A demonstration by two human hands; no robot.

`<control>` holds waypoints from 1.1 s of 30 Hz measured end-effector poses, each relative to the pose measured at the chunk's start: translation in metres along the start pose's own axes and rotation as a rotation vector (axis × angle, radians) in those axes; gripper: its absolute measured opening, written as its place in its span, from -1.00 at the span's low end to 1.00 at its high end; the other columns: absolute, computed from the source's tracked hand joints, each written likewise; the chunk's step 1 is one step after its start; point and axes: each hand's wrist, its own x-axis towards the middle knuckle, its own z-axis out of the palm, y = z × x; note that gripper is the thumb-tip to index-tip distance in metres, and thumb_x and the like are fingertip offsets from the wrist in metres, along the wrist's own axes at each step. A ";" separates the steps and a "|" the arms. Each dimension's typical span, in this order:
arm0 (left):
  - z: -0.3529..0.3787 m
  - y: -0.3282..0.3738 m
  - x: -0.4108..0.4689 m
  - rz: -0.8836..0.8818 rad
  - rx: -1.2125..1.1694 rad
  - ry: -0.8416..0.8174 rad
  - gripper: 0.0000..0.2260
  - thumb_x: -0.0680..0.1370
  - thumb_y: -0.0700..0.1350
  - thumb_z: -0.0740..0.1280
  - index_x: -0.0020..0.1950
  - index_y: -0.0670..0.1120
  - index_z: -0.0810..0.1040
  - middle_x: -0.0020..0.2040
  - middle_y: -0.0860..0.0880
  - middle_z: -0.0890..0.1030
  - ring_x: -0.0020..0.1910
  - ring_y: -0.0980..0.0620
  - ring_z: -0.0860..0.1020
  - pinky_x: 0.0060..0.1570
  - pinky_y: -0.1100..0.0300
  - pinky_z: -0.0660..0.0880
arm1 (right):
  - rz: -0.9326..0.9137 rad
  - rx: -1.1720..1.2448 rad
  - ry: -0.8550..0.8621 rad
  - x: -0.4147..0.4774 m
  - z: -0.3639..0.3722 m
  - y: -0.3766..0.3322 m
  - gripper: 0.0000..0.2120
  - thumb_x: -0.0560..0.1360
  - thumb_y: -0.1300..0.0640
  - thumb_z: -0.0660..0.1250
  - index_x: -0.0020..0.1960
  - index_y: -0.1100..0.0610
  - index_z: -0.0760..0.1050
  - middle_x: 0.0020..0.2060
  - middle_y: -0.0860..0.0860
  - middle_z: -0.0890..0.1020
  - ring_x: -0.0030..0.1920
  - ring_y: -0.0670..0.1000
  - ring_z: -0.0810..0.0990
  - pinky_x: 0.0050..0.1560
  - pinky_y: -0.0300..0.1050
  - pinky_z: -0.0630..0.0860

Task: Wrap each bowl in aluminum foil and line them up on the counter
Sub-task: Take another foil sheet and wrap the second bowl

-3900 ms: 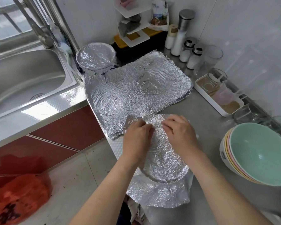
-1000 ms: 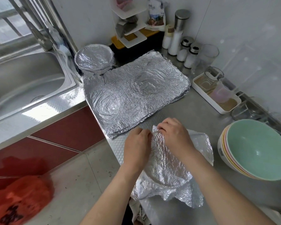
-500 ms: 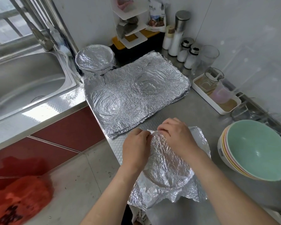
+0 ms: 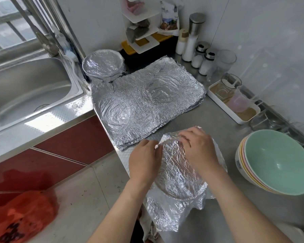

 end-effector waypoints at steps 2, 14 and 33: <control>0.001 0.000 0.002 0.005 -0.005 -0.010 -0.79 0.61 -0.01 0.28 0.00 -0.07 0.68 -0.13 -0.02 0.59 -0.23 -0.03 0.54 -0.25 0.11 0.43 | 0.001 -0.014 -0.023 -0.003 -0.001 0.002 -0.91 0.49 0.22 0.39 -0.03 0.15 0.66 -0.15 0.01 0.62 -0.11 0.09 0.55 -0.07 0.09 0.53; -0.005 0.005 -0.004 0.079 -0.032 0.038 -0.84 0.54 -0.06 0.39 0.08 -0.07 0.66 -0.13 -0.05 0.58 -0.21 -0.06 0.55 -0.31 0.13 0.42 | -0.157 -0.053 -0.161 0.012 0.015 -0.012 -0.86 0.43 0.35 0.40 -0.15 0.12 0.56 -0.20 0.00 0.55 -0.16 0.06 0.47 -0.14 0.01 0.46; 0.011 -0.011 0.000 0.077 -0.026 0.177 -0.92 0.52 -0.15 0.45 -0.14 -0.14 0.67 -0.28 -0.05 0.58 -0.41 -0.05 0.51 -0.42 0.15 0.39 | -0.196 -0.084 -0.121 0.015 0.012 -0.021 -0.82 0.48 0.21 0.39 0.06 0.06 0.58 0.00 -0.04 0.58 0.07 0.06 0.50 -0.03 -0.05 0.31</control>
